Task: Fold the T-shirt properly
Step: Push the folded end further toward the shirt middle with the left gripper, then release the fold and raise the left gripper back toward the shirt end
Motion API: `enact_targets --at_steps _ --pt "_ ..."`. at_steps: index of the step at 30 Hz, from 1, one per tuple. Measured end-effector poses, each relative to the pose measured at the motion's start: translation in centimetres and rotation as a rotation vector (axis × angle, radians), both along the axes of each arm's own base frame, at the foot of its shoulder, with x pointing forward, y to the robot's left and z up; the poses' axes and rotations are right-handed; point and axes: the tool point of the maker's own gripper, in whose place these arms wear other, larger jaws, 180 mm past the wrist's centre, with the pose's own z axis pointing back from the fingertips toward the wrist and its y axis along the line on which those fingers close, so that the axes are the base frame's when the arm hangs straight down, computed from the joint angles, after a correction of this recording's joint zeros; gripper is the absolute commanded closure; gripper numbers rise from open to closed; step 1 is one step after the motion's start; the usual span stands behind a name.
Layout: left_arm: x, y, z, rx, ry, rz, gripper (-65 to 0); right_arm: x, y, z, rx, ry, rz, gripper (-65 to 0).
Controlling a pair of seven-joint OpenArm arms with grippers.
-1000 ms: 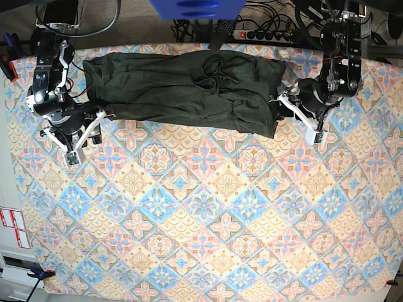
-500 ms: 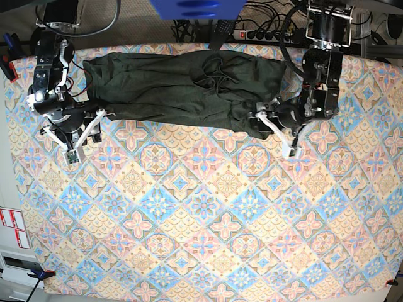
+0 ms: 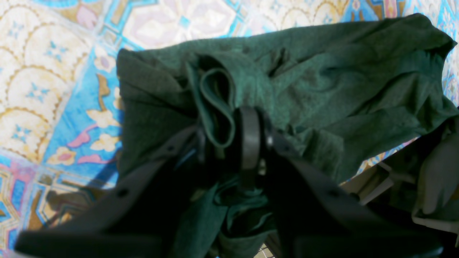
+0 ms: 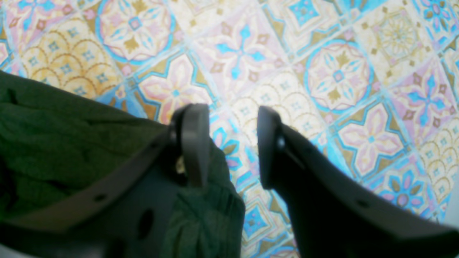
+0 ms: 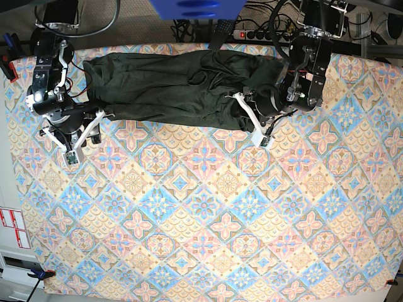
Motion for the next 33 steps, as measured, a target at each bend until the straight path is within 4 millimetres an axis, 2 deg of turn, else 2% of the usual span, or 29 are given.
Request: enact_targets --at_steps 5,8,12,16,20,22,28,30,33 --pt "0.0 0.3 -0.1 0.010 -0.001 -0.001 -11.6 0.1 0.0 0.1 0.000 -0.003 0.000 -22.2" --pt "0.0 1.2 -0.2 0.034 -0.001 -0.006 -13.4 0.1 0.0 0.1 0.000 -0.003 0.000 -22.2" --pt "-0.5 2.2 -0.4 0.073 0.025 -0.022 -26.4 0.1 0.0 0.1 0.001 -0.003 0.001 -22.2" --pt "0.4 2.6 2.2 0.089 -0.056 -0.055 -35.9 0.0 0.0 0.0 0.000 0.001 0.000 -22.2" --pt "1.1 4.0 2.6 0.122 -0.076 -0.054 -35.9 -0.1 0.0 -0.1 0.000 0.005 -0.001 -22.2" --pt "1.1 3.9 2.5 0.124 -0.069 -0.058 -35.9 0.0 0.1 0.0 0.002 0.001 0.001 -22.2" --pt "0.6 2.0 -0.1 0.066 0.019 -0.026 -35.1 -0.1 0.0 -0.1 0.000 0.004 0.001 -22.2" --pt "0.6 1.6 -0.2 0.056 0.023 -0.020 -34.1 -0.2 0.1 -0.1 0.001 0.005 0.002 -22.2" --pt "1.0 0.0 0.2 0.021 0.012 -0.022 -31.9 -0.2 0.1 -0.2 0.002 0.008 0.001 -22.2"
